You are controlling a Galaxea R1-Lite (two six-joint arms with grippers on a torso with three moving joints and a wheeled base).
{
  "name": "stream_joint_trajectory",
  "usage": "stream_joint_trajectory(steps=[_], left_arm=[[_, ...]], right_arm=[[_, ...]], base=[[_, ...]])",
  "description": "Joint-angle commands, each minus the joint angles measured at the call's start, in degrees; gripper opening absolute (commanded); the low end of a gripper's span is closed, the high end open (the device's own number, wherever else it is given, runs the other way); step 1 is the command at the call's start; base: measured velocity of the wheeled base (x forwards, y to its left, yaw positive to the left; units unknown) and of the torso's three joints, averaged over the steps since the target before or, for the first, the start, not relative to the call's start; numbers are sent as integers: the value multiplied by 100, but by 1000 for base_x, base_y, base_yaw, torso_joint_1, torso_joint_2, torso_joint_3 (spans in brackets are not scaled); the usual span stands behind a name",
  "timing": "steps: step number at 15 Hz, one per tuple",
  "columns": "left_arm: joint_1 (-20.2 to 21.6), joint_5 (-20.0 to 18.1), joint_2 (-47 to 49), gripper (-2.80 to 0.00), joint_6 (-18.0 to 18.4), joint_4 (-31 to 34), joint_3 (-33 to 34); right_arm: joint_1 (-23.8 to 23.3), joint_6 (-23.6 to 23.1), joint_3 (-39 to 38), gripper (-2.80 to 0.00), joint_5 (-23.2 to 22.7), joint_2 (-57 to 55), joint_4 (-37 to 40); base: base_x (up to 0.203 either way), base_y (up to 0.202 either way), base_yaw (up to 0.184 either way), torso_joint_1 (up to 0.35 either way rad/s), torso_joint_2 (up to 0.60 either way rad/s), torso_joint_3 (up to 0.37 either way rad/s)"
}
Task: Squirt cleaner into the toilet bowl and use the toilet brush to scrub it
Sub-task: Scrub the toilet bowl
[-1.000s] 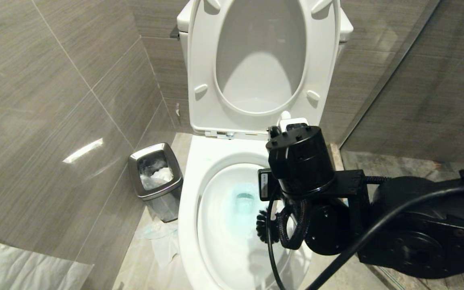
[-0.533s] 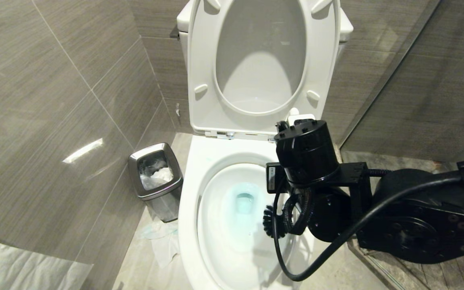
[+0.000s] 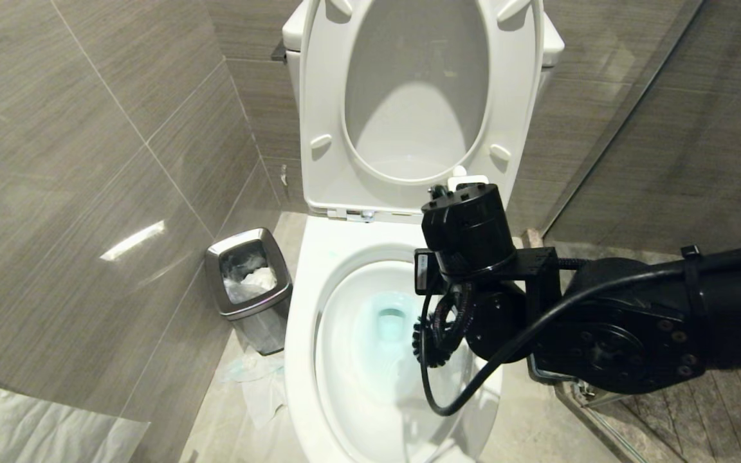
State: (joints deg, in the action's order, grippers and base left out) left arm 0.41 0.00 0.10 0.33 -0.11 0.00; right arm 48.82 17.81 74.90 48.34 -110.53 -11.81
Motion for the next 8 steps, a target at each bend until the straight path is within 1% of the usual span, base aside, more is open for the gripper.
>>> stream_joint_trajectory(steps=[1, 5, 8], left_arm=[[2, 0, -1, -280, 2, 1, 0], [2, 0, -1, -280, 2, 2, 0], [2, 0, -1, -280, 2, -7, 0]], right_arm=[[-13, -16, 330, -280, 31, -344, 3], [-139, -176, 994, -280, 33, -765, 19], [-361, -242, 1134, -280, 1, -887, 30]], base=[[0, 0, 0, 0, 0, 0], [0, 0, 0, 0, 0, 0], [0, 0, 0, 0, 0, 0]])
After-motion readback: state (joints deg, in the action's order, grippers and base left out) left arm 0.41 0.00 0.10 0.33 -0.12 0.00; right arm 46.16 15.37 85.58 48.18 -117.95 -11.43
